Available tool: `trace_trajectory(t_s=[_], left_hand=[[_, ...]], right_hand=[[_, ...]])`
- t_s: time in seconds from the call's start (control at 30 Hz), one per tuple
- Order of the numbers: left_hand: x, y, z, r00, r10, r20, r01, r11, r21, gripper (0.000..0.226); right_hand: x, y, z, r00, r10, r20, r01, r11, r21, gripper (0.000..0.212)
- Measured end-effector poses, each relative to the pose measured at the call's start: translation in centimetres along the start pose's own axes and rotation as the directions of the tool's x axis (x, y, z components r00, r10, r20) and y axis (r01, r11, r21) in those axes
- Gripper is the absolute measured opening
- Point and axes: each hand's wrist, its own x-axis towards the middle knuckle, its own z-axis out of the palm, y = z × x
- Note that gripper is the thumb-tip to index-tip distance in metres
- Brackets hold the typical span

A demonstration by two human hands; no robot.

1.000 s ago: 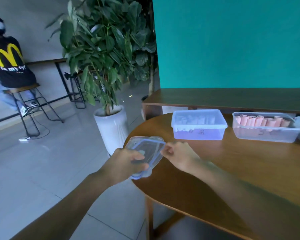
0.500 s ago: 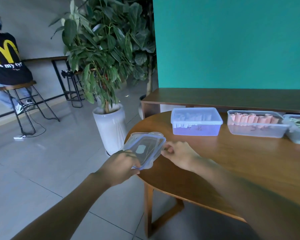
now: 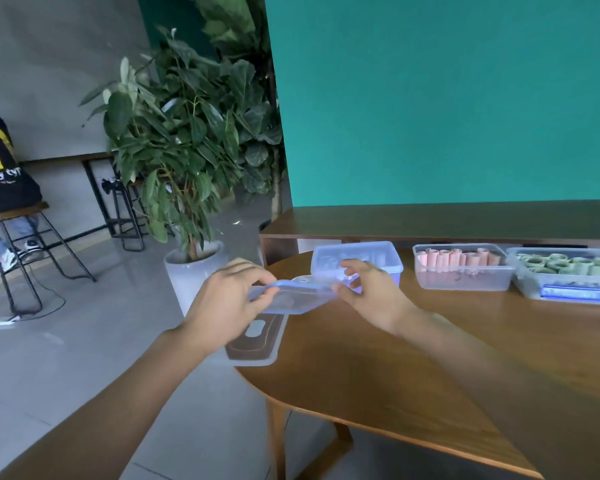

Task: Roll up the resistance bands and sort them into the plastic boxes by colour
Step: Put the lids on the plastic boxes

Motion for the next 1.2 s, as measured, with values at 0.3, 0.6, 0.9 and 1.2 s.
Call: trace_trajectory(t_s=[0.3, 0.6, 0.9, 1.2], left_hand=[[7.9, 8.6, 0.8, 0.93, -0.367, 0.001, 0.31, 0.785, -0.537, 0.004], [15.0, 13.2, 10.3, 0.816, -0.547, 0.187, 0.472, 0.444, -0.762, 0.008], [23.0, 15.0, 22.6, 0.783, -0.557, 0.276, 0.565, 0.452, -0.69, 0.02], [27.2, 12.9, 33.0, 0.799, -0.435, 0.414, 0.553, 0.803, -0.223, 0.014]], right_hand=[[-2.3, 4.5, -10.8, 0.961, 0.112, -0.252, -0.045, 0.965, 0.257, 0.05], [-3.6, 13.6, -18.9, 0.89, 0.303, -0.339, -0.156, 0.903, 0.399, 0.037], [2.3, 23.3, -23.7, 0.762, 0.449, -0.466, -0.381, 0.893, 0.239, 0.024], [8.3, 29.4, -23.4, 0.817, 0.441, -0.37, -0.503, 0.86, -0.084, 0.038]])
